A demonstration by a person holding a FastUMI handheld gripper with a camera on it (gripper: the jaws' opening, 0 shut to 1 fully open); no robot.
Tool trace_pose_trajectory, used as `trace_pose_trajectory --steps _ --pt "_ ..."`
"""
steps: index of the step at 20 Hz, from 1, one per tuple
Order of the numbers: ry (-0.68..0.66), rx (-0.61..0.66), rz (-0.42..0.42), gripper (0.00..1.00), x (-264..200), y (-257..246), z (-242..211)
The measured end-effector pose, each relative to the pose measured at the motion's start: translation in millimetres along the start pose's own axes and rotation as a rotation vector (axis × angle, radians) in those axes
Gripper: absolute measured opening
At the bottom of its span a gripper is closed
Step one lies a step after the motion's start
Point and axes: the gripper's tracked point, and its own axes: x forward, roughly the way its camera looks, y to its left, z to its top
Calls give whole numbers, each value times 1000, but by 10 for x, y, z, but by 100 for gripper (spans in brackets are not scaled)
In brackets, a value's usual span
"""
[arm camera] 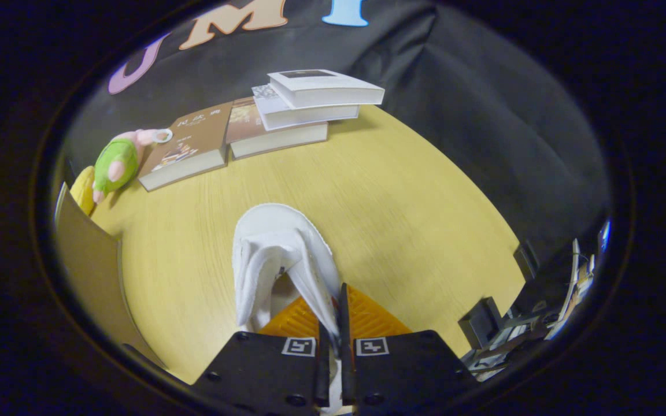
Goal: Open the storage box then place both shoes into the box .Put the left shoe in first, then the right shoe, with the right side of both shoes facing outward in a uniform manner.
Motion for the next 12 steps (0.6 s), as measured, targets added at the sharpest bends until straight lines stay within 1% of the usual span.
trace_pose_trajectory --steps 2,5,8,12 --pt "3 -2 -5 11 -81 -11 4" --pt "-13 -28 -49 11 -308 -71 95" --pt "-44 -31 -78 11 -680 -84 223" --pt "-99 -5 -68 11 -1237 35 385"
